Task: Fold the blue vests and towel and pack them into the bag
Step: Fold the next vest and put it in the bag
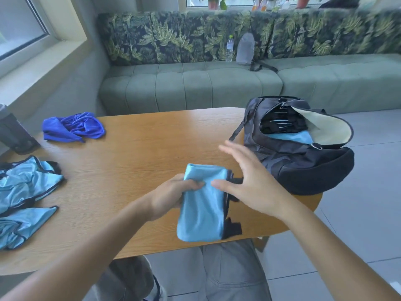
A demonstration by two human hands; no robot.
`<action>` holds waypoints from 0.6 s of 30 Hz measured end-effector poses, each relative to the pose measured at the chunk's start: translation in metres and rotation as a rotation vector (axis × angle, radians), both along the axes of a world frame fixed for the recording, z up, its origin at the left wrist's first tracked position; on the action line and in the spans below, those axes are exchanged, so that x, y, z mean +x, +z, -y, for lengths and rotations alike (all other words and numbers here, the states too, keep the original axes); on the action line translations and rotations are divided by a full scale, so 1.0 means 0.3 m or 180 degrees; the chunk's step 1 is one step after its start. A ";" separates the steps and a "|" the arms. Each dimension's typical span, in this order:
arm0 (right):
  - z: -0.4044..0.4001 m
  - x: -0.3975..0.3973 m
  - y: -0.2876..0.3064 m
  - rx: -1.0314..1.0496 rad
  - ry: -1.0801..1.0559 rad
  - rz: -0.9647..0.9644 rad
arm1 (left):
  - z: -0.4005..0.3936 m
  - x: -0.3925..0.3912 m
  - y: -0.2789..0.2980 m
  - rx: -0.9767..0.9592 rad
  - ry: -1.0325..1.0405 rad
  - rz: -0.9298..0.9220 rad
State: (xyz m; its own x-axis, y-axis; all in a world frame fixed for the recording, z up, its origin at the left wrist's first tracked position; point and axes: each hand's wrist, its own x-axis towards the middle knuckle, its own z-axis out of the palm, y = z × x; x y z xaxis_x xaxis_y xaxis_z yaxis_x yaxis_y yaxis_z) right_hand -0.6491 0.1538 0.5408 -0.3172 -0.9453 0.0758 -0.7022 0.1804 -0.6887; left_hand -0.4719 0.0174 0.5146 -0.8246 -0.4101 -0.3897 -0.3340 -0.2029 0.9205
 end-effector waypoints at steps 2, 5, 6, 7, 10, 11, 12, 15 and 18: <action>0.009 -0.016 0.034 0.0275 0.0165 0.0018 | 0.008 -0.023 0.031 -0.0232 -0.0567 0.0198; -0.004 -0.058 0.044 0.0272 0.0211 0.0161 | 0.025 -0.079 0.050 -0.0173 -0.1070 0.0316; -0.017 -0.075 0.047 0.0156 0.0180 0.0186 | 0.027 -0.100 0.055 -0.0078 -0.1111 0.0294; -0.031 -0.091 0.053 0.0019 0.0127 0.0222 | 0.029 -0.120 0.056 0.0017 -0.1140 0.0206; -0.077 -0.151 0.074 -0.0272 -0.0149 0.0436 | 0.018 -0.175 0.052 0.0302 -0.1046 -0.0150; -0.087 -0.183 0.077 -0.0331 -0.0284 0.0514 | 0.012 -0.189 0.042 0.0434 -0.0929 -0.0248; -0.099 -0.217 0.085 -0.0390 -0.0421 0.0585 | 0.009 -0.202 0.026 0.0563 -0.0845 -0.0348; -0.125 -0.332 0.105 -0.0608 -0.0824 0.0813 | -0.023 -0.259 -0.017 0.0898 -0.0597 -0.0811; -0.133 -0.462 0.100 -0.0810 -0.1389 0.1111 | -0.063 -0.343 -0.030 0.1054 -0.0225 -0.1004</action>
State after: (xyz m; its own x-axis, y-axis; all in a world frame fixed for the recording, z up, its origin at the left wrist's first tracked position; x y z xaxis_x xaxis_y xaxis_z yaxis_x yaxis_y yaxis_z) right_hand -0.7878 0.1937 0.5708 -0.7177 -0.6885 0.1040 -0.3259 0.2002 -0.9239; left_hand -0.5748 0.0362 0.5055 -0.9454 -0.2442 -0.2157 -0.0717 -0.4899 0.8688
